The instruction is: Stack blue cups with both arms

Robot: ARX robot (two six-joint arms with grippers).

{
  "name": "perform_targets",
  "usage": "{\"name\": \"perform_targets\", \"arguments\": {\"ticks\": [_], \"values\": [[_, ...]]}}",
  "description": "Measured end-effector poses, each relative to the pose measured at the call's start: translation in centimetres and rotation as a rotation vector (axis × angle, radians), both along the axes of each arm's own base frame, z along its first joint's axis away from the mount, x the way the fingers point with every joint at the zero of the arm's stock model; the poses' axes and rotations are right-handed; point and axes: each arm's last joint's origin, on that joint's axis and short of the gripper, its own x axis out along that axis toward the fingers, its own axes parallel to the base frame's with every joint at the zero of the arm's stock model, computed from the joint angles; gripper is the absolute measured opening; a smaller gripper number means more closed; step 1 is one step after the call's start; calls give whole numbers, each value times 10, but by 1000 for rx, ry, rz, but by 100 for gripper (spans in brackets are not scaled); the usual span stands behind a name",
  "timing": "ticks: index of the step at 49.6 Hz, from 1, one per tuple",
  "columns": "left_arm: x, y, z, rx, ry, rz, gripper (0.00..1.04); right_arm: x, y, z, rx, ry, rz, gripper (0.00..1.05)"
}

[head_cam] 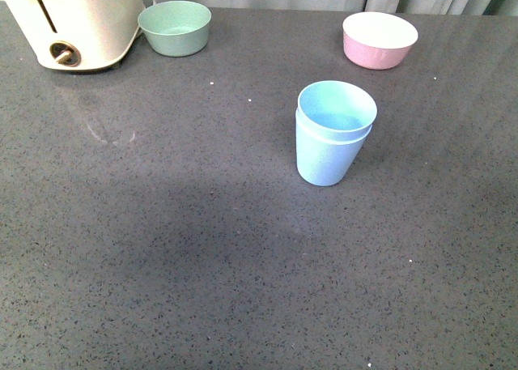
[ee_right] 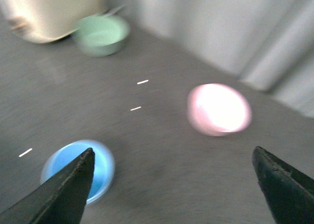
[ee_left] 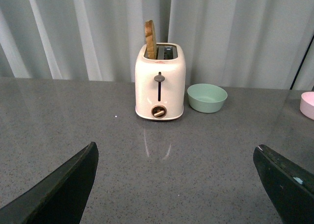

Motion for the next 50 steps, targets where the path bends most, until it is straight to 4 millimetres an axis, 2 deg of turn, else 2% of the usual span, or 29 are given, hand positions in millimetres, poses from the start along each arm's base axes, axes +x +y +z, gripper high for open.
{"name": "perform_targets", "arguments": {"ticks": [4,7,16,19,30,40,50], "values": [[0,0,0,0,0,0,96,-15,-9,-7,100,-164,-274,79],[0,0,0,0,0,0,96,-28,-16,-14,185,-235,-395,70],[0,0,0,0,0,0,96,-57,-28,-35,278,-271,-450,46],[0,0,0,0,0,0,96,-69,-32,-45,290,-261,-450,34],[0,0,0,0,0,0,96,-94,-40,-61,300,-253,-453,2],[0,0,0,0,0,0,96,-118,-53,-75,305,-255,-456,2],[0,0,0,0,0,0,96,-136,-54,-83,305,-252,-455,2]]}}
